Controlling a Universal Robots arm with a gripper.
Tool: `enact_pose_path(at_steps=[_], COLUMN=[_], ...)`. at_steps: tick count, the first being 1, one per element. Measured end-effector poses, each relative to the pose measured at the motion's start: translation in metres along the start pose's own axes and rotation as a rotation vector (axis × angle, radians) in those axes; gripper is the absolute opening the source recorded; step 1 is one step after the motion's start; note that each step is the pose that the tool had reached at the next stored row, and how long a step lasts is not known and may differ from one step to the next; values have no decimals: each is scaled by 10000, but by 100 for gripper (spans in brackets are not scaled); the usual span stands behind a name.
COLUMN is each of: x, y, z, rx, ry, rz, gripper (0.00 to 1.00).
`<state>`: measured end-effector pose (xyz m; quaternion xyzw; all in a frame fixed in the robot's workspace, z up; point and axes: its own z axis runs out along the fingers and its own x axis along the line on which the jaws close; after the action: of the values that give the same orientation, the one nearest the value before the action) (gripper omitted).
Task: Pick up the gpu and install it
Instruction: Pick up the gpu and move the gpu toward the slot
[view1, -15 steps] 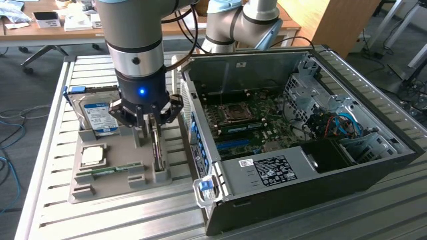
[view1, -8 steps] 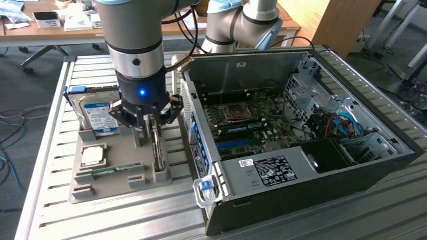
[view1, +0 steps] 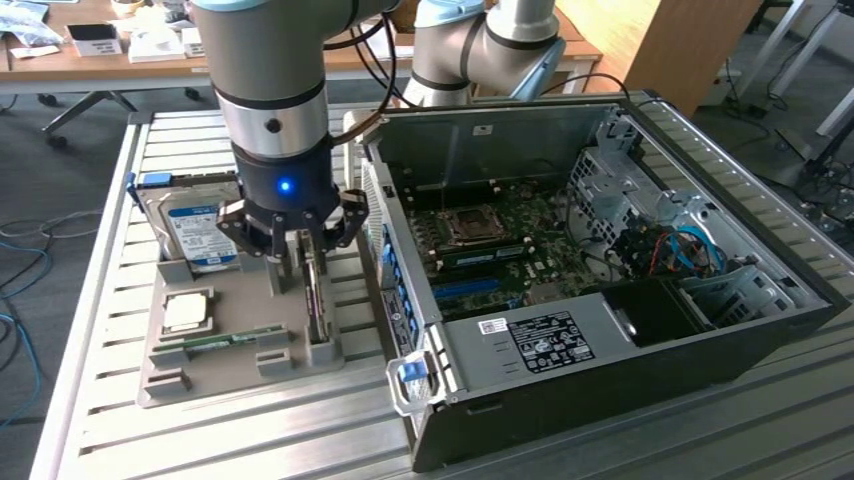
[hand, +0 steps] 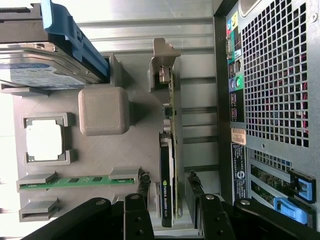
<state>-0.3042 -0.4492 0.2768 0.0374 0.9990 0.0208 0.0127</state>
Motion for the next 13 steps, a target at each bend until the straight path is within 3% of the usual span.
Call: enact_pose_path(at_steps=[6, 13], x=[2, 2], y=[-3, -4], z=[66, 73], rx=[3, 4], ry=[4, 4], rz=[0, 0], gripper=[43, 43])
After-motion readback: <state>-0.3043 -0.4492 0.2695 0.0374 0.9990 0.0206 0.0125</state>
